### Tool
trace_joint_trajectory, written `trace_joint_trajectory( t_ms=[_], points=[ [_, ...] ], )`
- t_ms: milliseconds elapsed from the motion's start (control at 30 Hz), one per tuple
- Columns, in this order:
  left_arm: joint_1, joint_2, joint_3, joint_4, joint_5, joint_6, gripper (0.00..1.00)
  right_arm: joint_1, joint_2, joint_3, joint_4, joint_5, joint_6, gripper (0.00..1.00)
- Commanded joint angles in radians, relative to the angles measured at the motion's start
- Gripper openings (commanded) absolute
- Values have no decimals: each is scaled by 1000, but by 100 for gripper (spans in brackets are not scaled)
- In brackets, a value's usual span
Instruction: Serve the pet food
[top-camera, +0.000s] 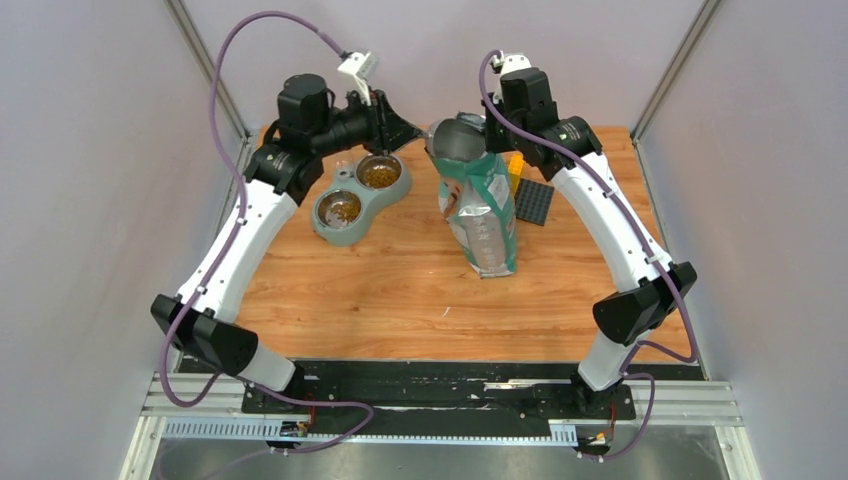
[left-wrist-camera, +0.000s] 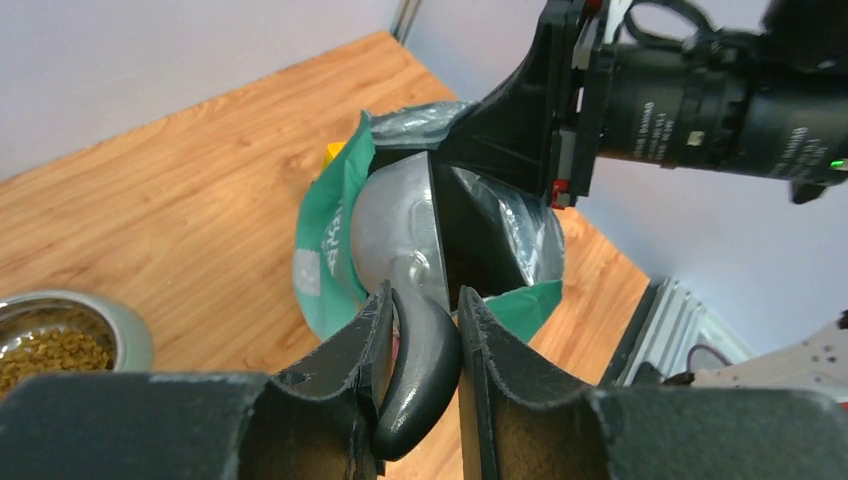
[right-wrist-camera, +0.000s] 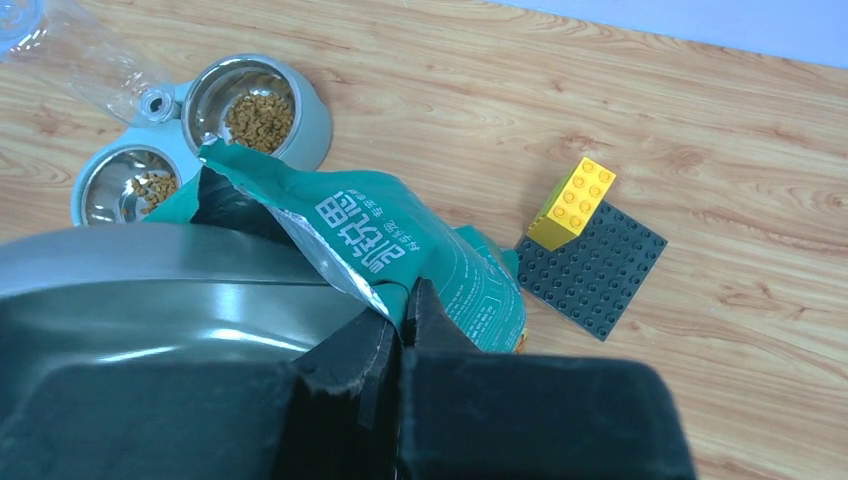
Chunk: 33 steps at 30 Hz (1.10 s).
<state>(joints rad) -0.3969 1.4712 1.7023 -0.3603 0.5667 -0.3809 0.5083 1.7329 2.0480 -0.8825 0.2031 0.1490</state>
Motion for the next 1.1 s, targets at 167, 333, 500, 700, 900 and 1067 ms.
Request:
trace_joint_trajectory(
  t_ms=[167, 333, 500, 700, 900, 1067],
  points=[
    [-172, 212, 237, -222, -291, 226, 0, 4, -75, -8, 195, -31, 30, 0],
    [-214, 337, 331, -313, -389, 255, 0, 4, -86, -35, 203, -27, 37, 0],
    [-219, 437, 445, -385, -415, 211, 0, 4, -92, -58, 208, -23, 44, 0],
    [-218, 515, 500, -458, -352, 192, 0, 4, -97, -74, 214, -13, 46, 0],
    [-172, 449, 355, -332, -23, 151, 0, 4, -104, -81, 219, 2, 45, 0],
    [-88, 400, 255, -167, 189, -63, 0, 4, -108, -84, 223, 8, 44, 0]
  ],
)
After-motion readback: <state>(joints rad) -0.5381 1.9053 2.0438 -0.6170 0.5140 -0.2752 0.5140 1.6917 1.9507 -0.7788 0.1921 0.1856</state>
